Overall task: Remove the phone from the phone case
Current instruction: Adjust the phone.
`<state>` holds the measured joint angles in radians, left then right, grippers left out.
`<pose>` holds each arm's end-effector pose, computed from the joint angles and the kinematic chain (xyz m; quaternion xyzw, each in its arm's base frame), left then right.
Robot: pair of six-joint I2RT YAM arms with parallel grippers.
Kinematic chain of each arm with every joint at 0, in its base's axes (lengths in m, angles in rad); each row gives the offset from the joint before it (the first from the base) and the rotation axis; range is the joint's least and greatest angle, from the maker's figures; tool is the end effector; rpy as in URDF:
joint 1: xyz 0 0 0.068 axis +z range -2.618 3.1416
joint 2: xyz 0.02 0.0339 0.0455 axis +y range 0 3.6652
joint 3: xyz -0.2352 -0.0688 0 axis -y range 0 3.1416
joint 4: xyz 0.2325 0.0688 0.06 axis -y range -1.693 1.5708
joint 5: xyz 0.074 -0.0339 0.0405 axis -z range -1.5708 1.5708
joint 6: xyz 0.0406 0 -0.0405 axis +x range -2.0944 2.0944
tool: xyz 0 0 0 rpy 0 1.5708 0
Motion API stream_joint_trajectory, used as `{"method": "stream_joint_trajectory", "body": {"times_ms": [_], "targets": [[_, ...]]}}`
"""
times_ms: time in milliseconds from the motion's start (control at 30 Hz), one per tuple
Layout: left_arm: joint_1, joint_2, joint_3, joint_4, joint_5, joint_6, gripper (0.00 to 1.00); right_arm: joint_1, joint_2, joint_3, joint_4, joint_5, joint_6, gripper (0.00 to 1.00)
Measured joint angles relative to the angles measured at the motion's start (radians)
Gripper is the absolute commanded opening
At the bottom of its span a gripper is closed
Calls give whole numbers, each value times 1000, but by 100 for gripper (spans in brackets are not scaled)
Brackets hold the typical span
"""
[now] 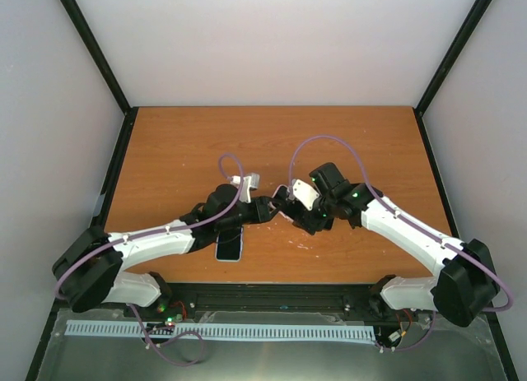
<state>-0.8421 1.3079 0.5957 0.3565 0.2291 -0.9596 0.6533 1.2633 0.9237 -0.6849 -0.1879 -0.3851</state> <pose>0.1799 -0.2154 0.1946 0.0172 0.8181 -0.5028 0.2786 0.1917 0.1563 0.2195 -0.4977 0.8198 0.1254 0.2541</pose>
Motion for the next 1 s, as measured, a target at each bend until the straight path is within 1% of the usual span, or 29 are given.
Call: {"method": "stream_joint_trajectory", "body": {"times_ms": [100, 333, 433, 600, 667, 733, 800, 867, 933, 1000], "targets": [[1, 11, 0, 19, 7, -6, 35, -3, -4, 0, 0, 0, 7, 52], [3, 82, 16, 88, 49, -33, 27, -4, -16, 0, 0, 1, 13, 52], [5, 108, 29, 103, 62, -40, 21, -4, -20, 0, 1, 5, 17, 52], [5, 114, 34, 121, 68, -48, 17, -4, -32, 0, 1, 11, 20, 52], [6, 114, 34, 123, 67, -48, 14, -4, -37, 0, 1, 11, 20, 56], [6, 113, 34, 132, 69, -48, 9, -4, -38, 0, 2, 13, 22, 62], [12, 111, 34, 139, 74, -41, 6, -4, -40, 0, 4, 12, 24, 70], [21, 107, 34, 142, 89, -30, 6, -7, -46, 0, 3, 8, 27, 79], [39, 94, 34, 142, 118, -12, 2, -12, -55, 0, 10, -9, 29, 84], [63, 69, 34, 134, 161, 24, 1, -21, -67, 7, 15, -41, 31, 86]]}}
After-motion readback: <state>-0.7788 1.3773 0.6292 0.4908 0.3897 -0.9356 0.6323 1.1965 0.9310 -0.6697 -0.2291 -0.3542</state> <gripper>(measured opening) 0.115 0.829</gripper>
